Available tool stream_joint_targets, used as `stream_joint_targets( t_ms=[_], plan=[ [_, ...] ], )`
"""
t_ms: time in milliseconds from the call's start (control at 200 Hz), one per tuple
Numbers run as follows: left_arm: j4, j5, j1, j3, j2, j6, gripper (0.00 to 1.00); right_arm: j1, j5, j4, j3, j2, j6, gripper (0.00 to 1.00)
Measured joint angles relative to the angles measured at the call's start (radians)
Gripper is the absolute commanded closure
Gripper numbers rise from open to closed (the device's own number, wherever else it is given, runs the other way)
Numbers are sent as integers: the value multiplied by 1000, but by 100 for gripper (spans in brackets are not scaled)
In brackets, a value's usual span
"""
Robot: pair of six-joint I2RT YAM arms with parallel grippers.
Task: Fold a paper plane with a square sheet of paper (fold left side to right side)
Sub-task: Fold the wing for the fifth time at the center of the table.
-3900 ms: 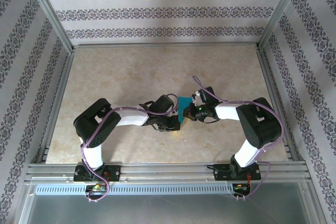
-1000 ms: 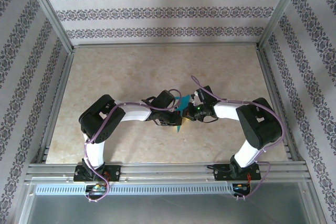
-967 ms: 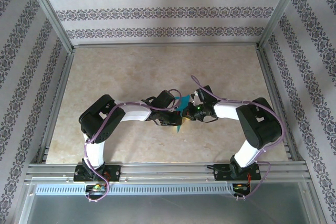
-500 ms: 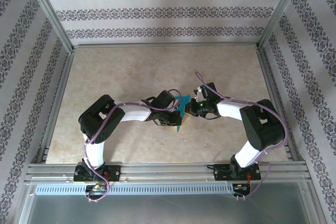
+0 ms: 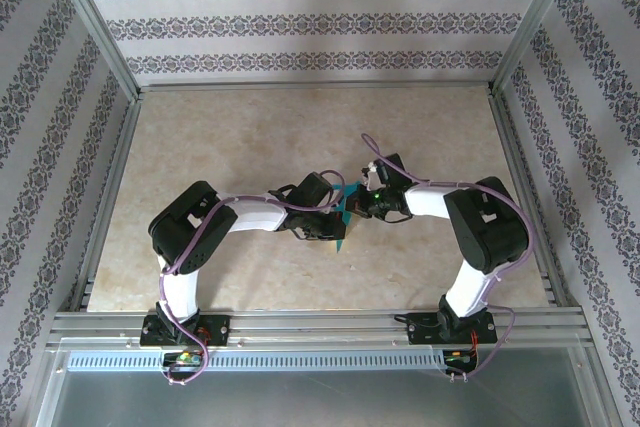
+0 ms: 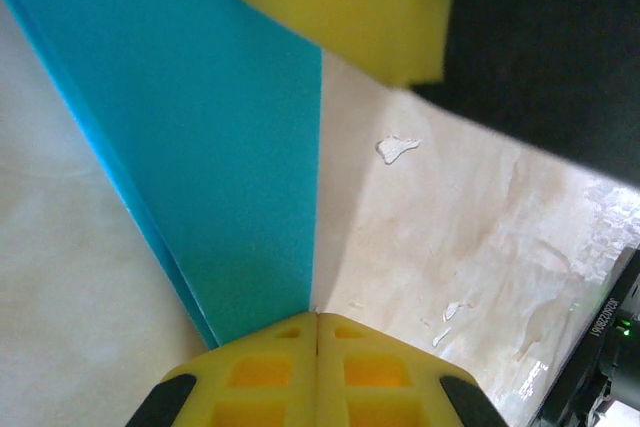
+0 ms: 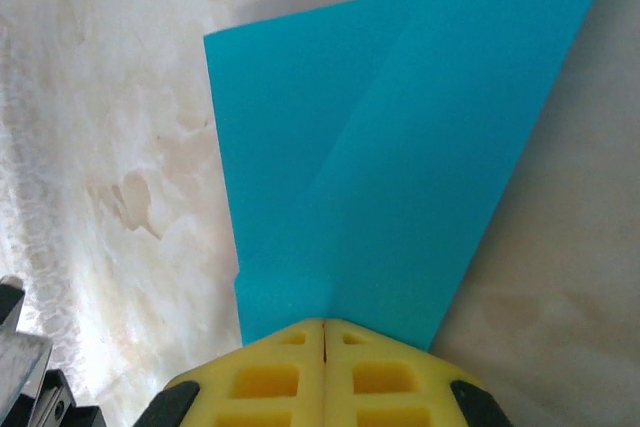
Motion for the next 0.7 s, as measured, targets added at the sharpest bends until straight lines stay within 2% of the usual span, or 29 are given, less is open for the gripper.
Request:
stream_joint_targets(
  t_ms=[700],
  plan=[
    [63, -39, 1, -69, -42, -25, 100, -3, -3, -93, 98, 68, -67, 100]
  ],
)
